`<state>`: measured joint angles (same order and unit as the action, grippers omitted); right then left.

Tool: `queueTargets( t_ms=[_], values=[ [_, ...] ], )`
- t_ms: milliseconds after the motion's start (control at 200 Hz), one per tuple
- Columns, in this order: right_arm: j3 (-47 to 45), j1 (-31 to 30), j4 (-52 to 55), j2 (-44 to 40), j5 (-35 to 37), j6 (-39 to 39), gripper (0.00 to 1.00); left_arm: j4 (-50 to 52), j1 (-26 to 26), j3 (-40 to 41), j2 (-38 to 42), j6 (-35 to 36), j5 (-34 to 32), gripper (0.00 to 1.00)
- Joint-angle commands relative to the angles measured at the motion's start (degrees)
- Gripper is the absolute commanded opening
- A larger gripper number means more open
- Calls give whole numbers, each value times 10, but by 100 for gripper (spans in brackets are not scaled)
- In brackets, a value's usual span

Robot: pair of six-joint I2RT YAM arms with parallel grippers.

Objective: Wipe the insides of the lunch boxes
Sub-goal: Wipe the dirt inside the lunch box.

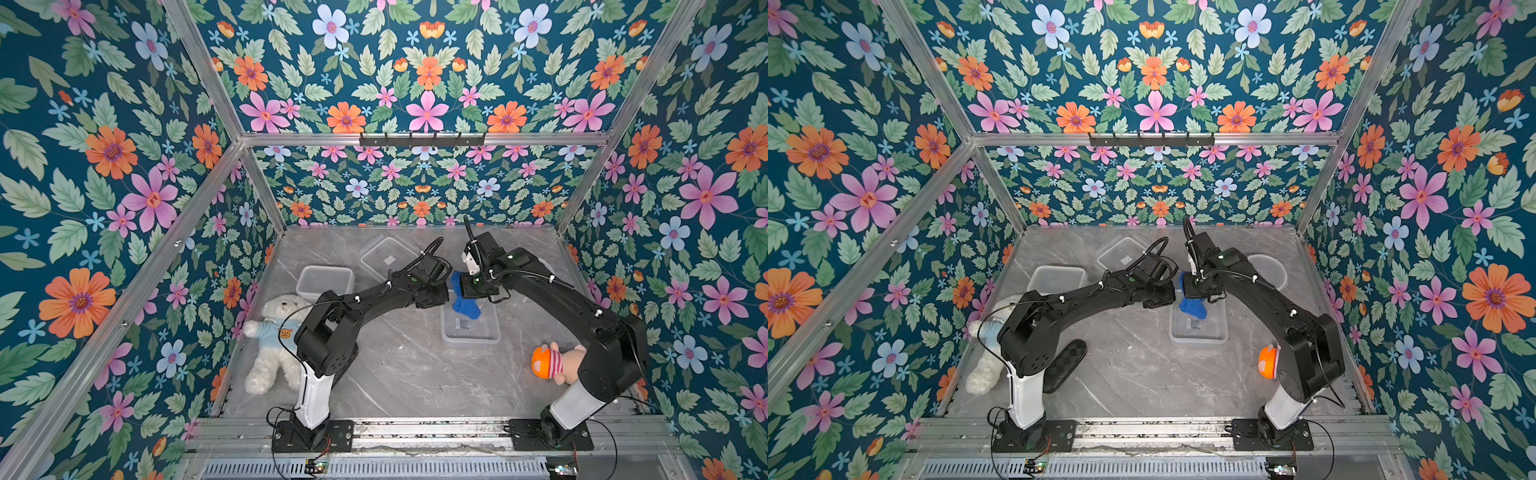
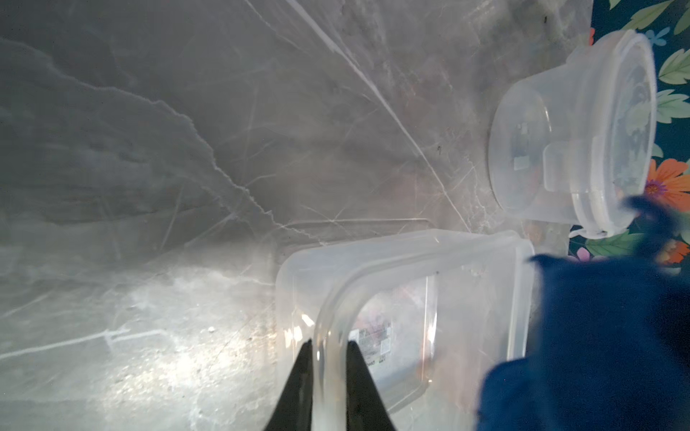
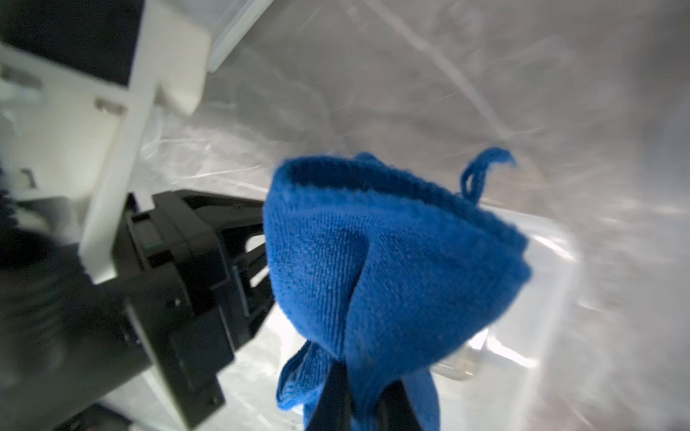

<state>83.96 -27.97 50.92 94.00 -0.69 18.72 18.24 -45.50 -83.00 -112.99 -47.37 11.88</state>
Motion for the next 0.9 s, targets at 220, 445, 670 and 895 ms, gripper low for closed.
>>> queueTargets(
  t_ms=[220,445,670,895],
  values=[
    [-52,-1,71,59,123,-25,0,7,-1,2,-4,10,0,18],
    [-133,-1,101,16,136,-6,0,0,3,15,3,7,-4,18],
    [-208,-1,73,-73,-43,-14,0,-11,5,17,1,3,2,18],
    [-212,-29,-38,-24,-218,22,0,-29,4,27,-2,-11,9,18]
  ],
)
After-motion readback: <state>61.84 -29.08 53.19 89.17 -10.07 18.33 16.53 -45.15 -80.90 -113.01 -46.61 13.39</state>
